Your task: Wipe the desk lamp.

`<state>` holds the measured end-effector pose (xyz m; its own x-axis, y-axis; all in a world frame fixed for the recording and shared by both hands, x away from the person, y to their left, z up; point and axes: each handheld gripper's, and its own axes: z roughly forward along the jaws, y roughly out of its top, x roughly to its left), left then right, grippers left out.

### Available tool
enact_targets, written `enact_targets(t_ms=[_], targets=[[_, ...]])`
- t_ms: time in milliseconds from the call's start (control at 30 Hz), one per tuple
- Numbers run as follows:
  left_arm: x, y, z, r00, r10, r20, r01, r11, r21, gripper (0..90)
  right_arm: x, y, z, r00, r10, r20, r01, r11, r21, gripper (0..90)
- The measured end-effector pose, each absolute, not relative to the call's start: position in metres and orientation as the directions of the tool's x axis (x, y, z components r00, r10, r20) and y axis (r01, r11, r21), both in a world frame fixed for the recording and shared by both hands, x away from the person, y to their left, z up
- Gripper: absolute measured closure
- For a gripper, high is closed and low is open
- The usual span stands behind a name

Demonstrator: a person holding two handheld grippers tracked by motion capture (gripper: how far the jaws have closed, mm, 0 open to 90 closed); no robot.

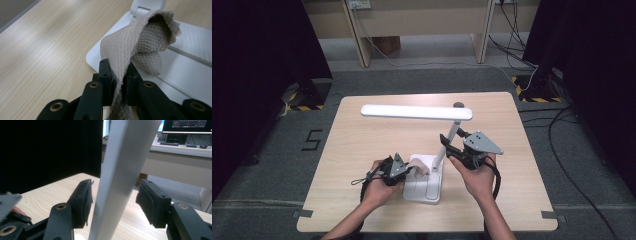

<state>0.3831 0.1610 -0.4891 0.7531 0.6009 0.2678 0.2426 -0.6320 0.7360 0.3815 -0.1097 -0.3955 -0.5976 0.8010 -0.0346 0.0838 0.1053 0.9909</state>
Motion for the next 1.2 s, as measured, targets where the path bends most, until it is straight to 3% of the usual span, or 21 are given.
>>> enact_targets(t_ms=[333,667,1200], targets=[[0.406,0.152,-0.490,0.705,0.652,0.280,0.292,-0.626,0.723,78.7,0.385,-0.107,-0.391,-0.605,0.795,-0.048,0.075,0.116,0.990,56.7],[0.426,0.144,-0.498,0.686,0.667,0.291,0.321,-0.637,0.701,78.8,0.385,-0.107,-0.391,-0.599,0.800,-0.038,0.089,0.114,0.990,57.6],[0.419,0.144,-0.497,0.725,0.617,0.306,0.293,-0.678,0.674,79.8,0.382,-0.105,-0.390,-0.585,0.810,-0.032,0.107,0.117,0.987,57.8]])
